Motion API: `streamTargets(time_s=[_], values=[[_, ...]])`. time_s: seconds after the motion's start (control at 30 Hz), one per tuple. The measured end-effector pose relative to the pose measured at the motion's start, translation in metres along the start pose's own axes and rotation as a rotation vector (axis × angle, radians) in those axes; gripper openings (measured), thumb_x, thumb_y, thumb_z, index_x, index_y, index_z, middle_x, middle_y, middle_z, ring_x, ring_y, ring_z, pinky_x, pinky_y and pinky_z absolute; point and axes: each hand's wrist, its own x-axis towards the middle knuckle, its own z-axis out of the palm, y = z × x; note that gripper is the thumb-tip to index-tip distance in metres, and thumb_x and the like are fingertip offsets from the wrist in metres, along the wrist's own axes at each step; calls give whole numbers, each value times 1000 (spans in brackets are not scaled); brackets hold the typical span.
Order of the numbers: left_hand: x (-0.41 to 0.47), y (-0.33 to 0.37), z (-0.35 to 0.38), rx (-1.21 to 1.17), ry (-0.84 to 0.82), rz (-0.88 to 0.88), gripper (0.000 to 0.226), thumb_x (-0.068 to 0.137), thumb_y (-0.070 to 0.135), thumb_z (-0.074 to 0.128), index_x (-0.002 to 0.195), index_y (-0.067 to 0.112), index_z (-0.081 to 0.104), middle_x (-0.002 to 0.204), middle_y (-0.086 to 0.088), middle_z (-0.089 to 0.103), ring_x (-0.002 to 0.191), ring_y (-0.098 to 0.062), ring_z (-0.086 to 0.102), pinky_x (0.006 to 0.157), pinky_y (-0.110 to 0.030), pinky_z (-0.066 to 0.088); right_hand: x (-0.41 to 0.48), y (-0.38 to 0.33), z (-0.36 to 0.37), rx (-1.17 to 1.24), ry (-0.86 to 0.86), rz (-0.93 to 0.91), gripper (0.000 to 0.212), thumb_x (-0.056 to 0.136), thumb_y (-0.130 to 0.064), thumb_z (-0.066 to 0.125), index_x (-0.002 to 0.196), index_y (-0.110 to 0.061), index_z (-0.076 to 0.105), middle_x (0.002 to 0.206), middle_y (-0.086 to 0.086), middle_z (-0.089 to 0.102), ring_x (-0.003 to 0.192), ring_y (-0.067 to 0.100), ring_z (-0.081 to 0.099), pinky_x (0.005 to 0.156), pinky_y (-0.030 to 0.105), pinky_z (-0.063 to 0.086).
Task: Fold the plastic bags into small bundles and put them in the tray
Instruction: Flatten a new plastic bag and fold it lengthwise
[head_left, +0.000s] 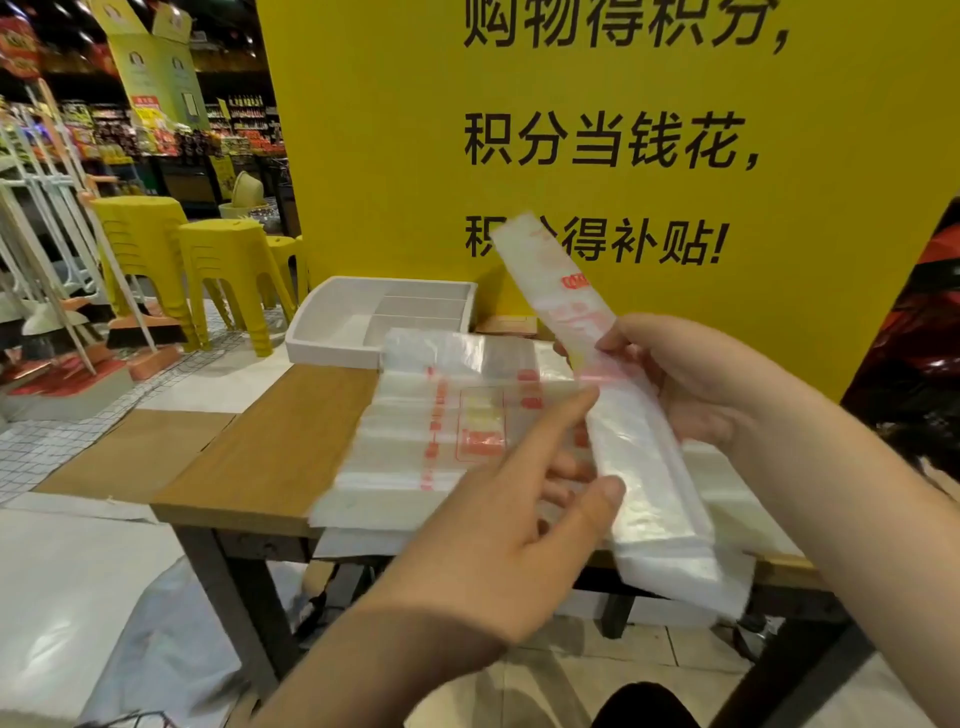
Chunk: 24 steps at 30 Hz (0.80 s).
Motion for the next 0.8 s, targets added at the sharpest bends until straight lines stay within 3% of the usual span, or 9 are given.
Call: streamTargets(time_s=[0.1, 0.23, 0.33, 0.4, 0.43, 0.57, 0.67, 0.73, 0.8], values=[[-12, -9, 13, -220, -23, -130, 44, 96, 45, 58, 124, 74, 41, 115, 12, 65, 105, 5, 63, 94, -19, 48, 1, 16, 3, 3, 41, -10, 16, 95, -6, 50, 82, -11, 59, 60, 4, 60, 46, 15, 58, 50, 26, 51], [-24, -19, 24, -417, 12, -204, 27, 89, 22, 70, 105, 44, 72, 95, 7, 74, 72, -4, 65, 70, -18, 50, 2, 38, -1, -165, 102, -13, 6, 94, -13, 61, 94, -8, 62, 72, 8, 65, 53, 19, 61, 52, 27, 51], [-26, -24, 28, -507, 75, -243, 24, 90, 7, 71, 100, 28, 75, 90, 4, 76, 66, -5, 62, 64, -18, 48, 2, 49, -12, -702, 250, -209, 24, 93, -34, 64, 113, -23, 54, 100, 2, 70, 80, 19, 69, 64, 32, 53], [-27, -27, 30, -554, 112, -252, 22, 82, 14, 75, 97, 30, 76, 99, -6, 76, 76, -14, 68, 72, -27, 53, -14, 53, -26, -1152, 378, -453, 27, 98, -40, 54, 124, -31, 57, 116, -6, 63, 98, 17, 62, 77, 35, 50], [-28, -28, 31, -563, 125, -257, 22, 79, 18, 75, 95, 33, 76, 101, -8, 76, 79, -18, 70, 75, -32, 55, -34, 55, -32, -1195, 388, -573, 27, 100, -39, 51, 125, -35, 59, 119, -12, 59, 100, 12, 60, 79, 34, 48], [-33, -35, 36, -567, 135, -302, 23, 87, 9, 75, 92, 31, 75, 98, -6, 76, 87, -27, 72, 84, -39, 58, -121, 94, -38, -963, 112, -726, 37, 88, -38, 64, 123, -50, 61, 130, -26, 53, 109, -1, 59, 85, 16, 48], [-34, -36, 41, -574, 145, -307, 18, 81, 15, 78, 92, 29, 75, 99, -6, 76, 92, -35, 71, 87, -51, 56, -138, 139, -26, -917, 180, -808, 37, 87, -31, 75, 119, -47, 66, 134, -21, 54, 113, 1, 61, 89, 10, 45], [-36, -35, 45, -558, 134, -297, 14, 85, 19, 74, 92, 31, 75, 93, -4, 76, 77, -29, 69, 71, -41, 58, -134, 155, -17, -843, 236, -811, 36, 83, -26, 74, 115, -41, 69, 135, -19, 54, 122, 2, 56, 95, 8, 42], [-35, -34, 43, -537, 85, -349, 29, 99, 13, 57, 90, 32, 77, 71, 0, 70, 49, -19, 55, 47, -29, 46, -128, 160, -12, -803, 262, -803, 36, 79, -20, 71, 111, -39, 72, 133, -17, 55, 122, 4, 56, 95, 9, 42]])
